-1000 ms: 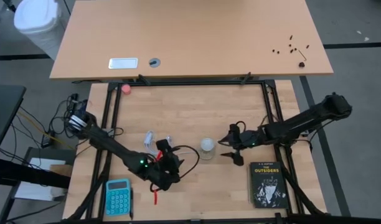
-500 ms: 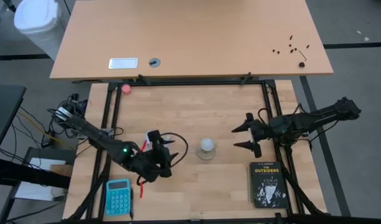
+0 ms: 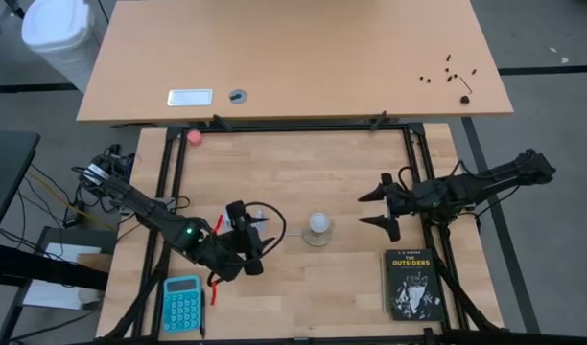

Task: Screw lightbulb
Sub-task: Remove the white lightbulb from the silver lamp

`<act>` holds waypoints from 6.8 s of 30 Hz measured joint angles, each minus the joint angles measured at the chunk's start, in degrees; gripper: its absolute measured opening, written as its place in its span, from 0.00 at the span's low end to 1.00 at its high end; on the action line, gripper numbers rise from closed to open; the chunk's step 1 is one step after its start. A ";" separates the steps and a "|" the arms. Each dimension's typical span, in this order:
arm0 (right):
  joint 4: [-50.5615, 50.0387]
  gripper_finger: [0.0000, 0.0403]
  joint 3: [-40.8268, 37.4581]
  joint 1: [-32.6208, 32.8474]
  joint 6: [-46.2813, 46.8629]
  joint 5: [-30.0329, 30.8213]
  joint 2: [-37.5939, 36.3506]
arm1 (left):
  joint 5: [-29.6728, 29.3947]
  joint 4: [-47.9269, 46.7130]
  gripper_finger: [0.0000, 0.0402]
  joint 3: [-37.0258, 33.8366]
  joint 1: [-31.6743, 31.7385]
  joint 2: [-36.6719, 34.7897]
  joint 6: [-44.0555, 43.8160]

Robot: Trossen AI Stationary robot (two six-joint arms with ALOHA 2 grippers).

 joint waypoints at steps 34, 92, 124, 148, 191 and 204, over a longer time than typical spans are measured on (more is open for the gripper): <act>9.84 0.77 0.02 -0.11 -3.57 2.20 15.76 | 12.77 74.23 0.62 -19.70 15.04 28.59 2.98; 32.19 0.77 0.07 2.31 3.48 9.58 40.82 | 21.54 78.06 0.50 -8.22 20.83 43.63 10.53; 94.79 0.69 0.35 5.54 -9.74 28.32 78.00 | 22.55 78.45 0.49 -8.35 20.59 43.58 9.08; 97.35 0.40 -1.29 3.71 -12.90 17.68 78.84 | 23.31 77.20 0.49 -8.35 20.41 43.56 8.99; 97.13 0.77 -16.89 1.94 -7.84 8.12 66.07 | 25.41 77.32 0.49 -8.31 20.65 43.63 10.81; 77.37 0.77 1.75 11.63 -9.65 34.95 69.87 | 23.82 77.35 0.49 -8.40 20.59 43.65 9.71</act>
